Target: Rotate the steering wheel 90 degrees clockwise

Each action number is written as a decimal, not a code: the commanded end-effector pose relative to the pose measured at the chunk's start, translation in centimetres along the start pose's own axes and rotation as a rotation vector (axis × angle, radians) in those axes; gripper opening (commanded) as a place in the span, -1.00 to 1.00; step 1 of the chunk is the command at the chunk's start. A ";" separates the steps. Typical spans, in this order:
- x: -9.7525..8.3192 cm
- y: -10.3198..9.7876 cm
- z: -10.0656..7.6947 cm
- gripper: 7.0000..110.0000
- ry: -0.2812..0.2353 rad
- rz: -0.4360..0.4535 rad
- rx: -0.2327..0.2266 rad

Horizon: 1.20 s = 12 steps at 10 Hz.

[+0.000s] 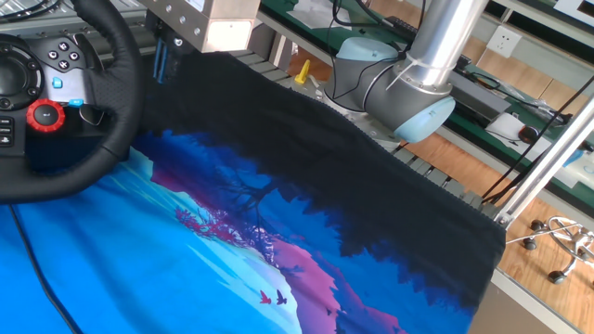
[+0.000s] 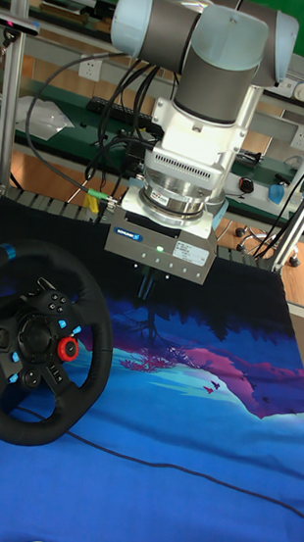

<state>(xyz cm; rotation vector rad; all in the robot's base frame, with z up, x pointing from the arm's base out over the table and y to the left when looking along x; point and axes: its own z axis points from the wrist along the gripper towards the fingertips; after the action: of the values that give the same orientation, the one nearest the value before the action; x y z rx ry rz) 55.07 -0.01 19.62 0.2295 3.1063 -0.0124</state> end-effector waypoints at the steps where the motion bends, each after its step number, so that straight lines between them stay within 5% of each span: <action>1: 0.0 0.3 -0.1 -1.00 -0.001 0.004 -0.013; 9: 0.2 -0.9 0.1 -1.00 0.005 -0.006 0.002; 12: 1.0 -2.7 -0.4 -1.00 0.033 -0.012 0.070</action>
<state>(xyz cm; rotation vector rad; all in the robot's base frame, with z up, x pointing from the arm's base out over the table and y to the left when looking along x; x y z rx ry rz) 54.18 -1.79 19.71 0.2157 3.1294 -0.0850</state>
